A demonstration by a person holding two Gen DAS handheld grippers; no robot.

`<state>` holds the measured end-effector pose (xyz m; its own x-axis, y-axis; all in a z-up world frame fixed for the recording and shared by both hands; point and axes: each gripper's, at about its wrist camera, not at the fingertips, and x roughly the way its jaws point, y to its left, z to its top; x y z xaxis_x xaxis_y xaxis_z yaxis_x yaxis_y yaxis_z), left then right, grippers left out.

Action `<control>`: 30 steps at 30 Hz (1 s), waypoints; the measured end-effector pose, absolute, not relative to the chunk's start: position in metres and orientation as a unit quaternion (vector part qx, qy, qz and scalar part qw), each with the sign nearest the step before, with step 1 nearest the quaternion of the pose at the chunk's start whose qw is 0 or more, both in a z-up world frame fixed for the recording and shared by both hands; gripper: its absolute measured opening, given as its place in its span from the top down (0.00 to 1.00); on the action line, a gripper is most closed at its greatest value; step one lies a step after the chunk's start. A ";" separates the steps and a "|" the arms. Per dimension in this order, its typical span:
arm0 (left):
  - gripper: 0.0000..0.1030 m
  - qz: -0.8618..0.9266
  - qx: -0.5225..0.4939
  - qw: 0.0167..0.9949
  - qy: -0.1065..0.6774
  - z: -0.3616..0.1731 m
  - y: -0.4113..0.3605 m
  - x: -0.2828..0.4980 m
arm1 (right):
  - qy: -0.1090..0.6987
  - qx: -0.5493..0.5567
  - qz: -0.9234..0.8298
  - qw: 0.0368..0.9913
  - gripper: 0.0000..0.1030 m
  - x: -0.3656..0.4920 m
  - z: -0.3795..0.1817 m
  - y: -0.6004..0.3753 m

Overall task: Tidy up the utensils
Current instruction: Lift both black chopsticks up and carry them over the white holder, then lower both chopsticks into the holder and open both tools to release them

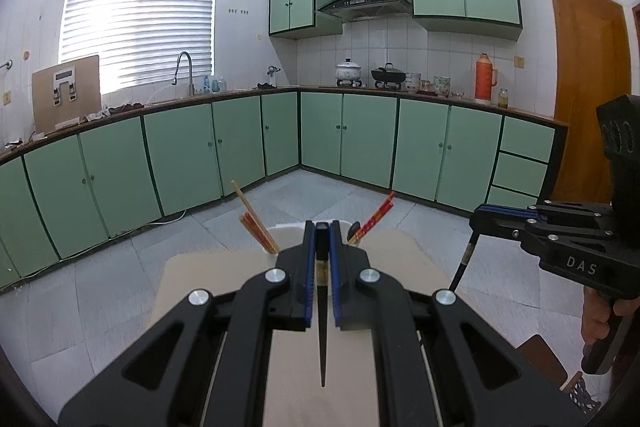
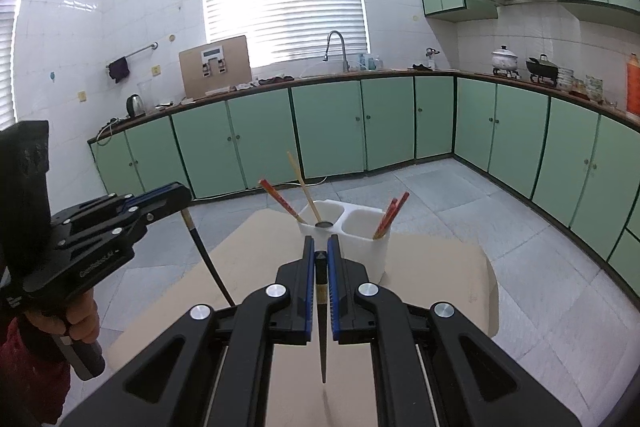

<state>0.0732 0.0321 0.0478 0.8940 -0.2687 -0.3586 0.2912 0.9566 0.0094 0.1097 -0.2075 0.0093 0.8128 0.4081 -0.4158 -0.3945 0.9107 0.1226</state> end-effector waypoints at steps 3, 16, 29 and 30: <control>0.94 -0.146 0.027 0.974 0.174 0.055 0.033 0.082 | 0.216 0.017 0.213 0.953 0.94 0.120 0.018 -0.210; 0.94 -0.143 0.025 0.984 0.107 0.121 0.022 0.150 | 0.149 0.015 0.221 0.964 0.94 0.180 0.097 -0.208; 0.94 -0.134 0.026 0.986 0.095 0.117 0.000 0.251 | 0.153 0.020 0.189 0.970 0.94 0.290 0.079 -0.201; 0.94 -0.133 0.024 0.985 0.105 0.109 0.001 0.261 | 0.159 0.021 0.189 0.969 0.94 0.294 0.072 -0.201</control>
